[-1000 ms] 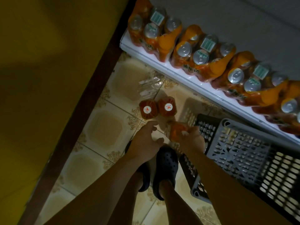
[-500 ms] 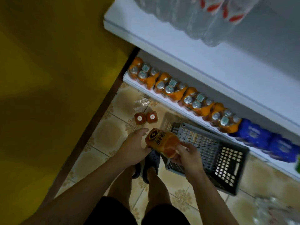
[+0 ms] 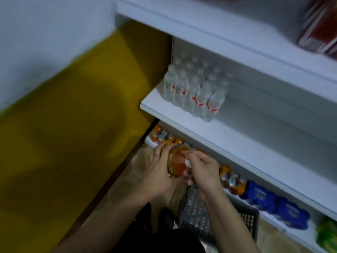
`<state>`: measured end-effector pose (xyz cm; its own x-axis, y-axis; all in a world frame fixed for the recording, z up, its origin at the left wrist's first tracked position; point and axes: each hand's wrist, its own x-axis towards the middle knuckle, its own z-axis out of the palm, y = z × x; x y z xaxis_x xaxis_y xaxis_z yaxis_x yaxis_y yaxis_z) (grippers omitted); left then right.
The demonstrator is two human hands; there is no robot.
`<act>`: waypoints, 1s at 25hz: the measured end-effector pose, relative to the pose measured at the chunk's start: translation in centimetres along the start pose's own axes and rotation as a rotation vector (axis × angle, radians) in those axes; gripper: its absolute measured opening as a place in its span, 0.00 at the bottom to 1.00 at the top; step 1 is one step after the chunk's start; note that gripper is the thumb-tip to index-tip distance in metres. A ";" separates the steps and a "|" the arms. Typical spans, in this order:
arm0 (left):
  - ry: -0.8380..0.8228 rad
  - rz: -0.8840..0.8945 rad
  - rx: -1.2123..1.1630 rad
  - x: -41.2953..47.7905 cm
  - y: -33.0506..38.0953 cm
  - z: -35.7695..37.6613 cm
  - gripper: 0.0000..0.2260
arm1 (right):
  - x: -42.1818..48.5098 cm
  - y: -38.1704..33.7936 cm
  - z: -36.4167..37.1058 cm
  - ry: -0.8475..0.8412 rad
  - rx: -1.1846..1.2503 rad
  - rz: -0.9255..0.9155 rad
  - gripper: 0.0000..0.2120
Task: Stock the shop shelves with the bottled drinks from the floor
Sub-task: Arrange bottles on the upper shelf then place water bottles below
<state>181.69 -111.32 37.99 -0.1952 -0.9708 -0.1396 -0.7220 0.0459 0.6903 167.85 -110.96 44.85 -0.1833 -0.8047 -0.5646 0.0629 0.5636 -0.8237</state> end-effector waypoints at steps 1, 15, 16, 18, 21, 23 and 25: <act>0.029 0.007 -0.008 0.3 0.6 -0.9 0.50 | -0.5 -1.5 0.1 -0.019 -0.011 -0.021 0.09; 0.085 0.173 -0.448 5.6 5.9 -11.2 0.31 | -3.4 -17.5 0.9 -0.224 -0.165 -0.240 0.12; 0.092 0.186 -0.470 6.3 6.2 -12.1 0.31 | -3.3 -18.6 1.1 -0.229 -0.176 -0.269 0.13; 0.113 0.227 -0.512 7.9 7.1 -14.3 0.31 | -3.0 -20.8 1.6 -0.225 -0.173 -0.346 0.13; 0.114 0.276 -0.550 10.3 8.2 -18.2 0.30 | -2.7 -23.6 2.7 -0.192 -0.108 -0.458 0.11; 0.087 0.323 -0.603 11.7 8.7 -20.7 0.28 | -2.4 -24.7 3.1 -0.118 -0.094 -0.539 0.09; 0.063 0.350 -0.660 12.8 9.2 -22.7 0.27 | -1.8 -24.9 3.5 0.012 -0.072 -0.598 0.09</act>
<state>187.62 -128.71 58.72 -0.2876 -0.9379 0.1941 -0.0729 0.2235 0.9720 170.00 -124.25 66.20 -0.1772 -0.9842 -0.0031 -0.1207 0.0248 -0.9924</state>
